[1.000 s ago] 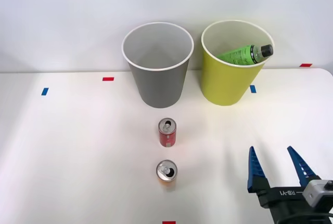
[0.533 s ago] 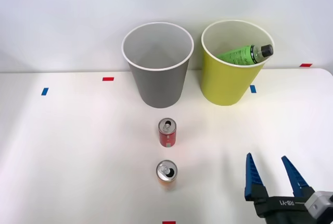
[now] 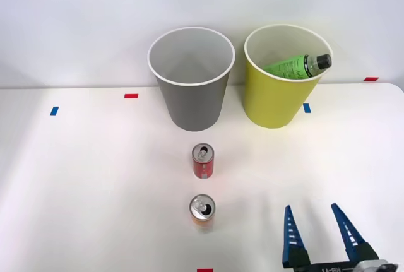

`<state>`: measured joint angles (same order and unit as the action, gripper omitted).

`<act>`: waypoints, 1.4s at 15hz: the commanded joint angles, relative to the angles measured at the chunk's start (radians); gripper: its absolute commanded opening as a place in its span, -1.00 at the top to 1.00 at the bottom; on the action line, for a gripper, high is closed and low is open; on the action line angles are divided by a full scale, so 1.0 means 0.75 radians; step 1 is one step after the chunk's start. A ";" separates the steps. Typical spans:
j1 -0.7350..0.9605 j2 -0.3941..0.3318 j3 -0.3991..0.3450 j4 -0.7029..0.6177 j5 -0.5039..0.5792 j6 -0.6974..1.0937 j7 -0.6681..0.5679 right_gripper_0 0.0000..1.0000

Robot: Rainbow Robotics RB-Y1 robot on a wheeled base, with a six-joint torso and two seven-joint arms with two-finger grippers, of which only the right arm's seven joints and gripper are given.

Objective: Put cans in the gray bin, plastic bottles in the light green bin

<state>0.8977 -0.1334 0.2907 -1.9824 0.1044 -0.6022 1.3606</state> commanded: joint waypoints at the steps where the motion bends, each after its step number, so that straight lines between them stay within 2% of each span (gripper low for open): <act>1: 0.012 -0.064 0.093 0.011 -0.131 0.018 0.245 -0.70; 4: 0.024 -0.096 0.146 0.011 -0.299 0.091 0.446 -0.70; 7: 0.061 -0.121 0.187 0.011 -0.407 0.091 0.554 -0.70; 21: 0.135 -0.137 0.189 0.011 -0.430 0.089 0.571 -0.70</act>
<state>0.9985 -0.2372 0.4324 -1.9741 -0.2157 -0.5349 1.7899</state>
